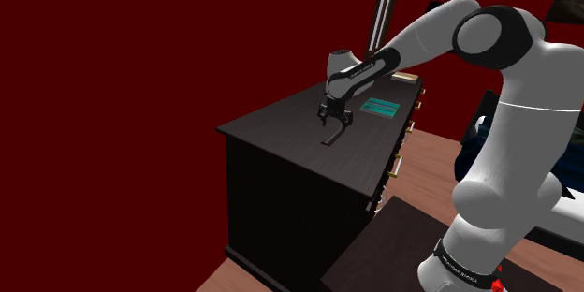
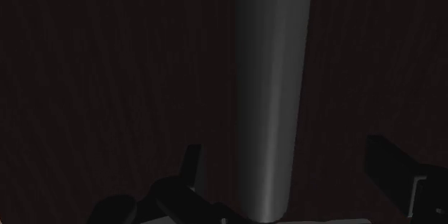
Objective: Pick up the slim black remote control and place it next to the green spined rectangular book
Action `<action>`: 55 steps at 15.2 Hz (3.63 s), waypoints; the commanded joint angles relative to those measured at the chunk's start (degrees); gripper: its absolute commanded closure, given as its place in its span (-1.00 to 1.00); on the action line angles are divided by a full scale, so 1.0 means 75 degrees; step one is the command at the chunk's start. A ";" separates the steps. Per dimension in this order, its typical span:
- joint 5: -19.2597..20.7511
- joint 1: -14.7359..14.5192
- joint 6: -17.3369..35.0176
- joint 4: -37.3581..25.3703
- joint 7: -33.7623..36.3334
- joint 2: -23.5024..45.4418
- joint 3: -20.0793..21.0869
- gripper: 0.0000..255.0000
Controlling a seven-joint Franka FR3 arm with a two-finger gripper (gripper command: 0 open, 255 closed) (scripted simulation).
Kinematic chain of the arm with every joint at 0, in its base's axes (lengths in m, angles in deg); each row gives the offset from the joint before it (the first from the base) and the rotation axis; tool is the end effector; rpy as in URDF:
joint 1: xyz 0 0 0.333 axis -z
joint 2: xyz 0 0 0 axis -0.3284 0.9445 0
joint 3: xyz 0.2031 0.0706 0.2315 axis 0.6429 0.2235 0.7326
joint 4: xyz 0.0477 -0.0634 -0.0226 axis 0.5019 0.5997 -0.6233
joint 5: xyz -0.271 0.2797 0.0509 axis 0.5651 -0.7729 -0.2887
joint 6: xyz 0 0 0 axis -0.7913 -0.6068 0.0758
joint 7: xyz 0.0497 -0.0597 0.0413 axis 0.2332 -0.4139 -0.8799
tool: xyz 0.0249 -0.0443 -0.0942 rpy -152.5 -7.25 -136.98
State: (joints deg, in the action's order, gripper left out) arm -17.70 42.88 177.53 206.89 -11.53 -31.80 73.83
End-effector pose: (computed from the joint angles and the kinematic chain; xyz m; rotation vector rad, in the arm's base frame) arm 0.5604 -0.1712 0.3482 2.3302 -1.8397 0.2310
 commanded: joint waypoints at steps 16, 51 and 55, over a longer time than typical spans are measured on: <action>0.0274 0.0057 0.0601 0.0036 0.0274 0.0586 -0.0168 1.00; -0.0450 0.0896 -0.0750 -0.1324 -0.1746 0.0223 -0.0542 1.00; -0.0590 0.1292 -0.0772 -0.1923 -0.2442 0.0665 -0.0749 1.00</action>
State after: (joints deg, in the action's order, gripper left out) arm -21.88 51.96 171.96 193.87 -28.67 -27.77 68.51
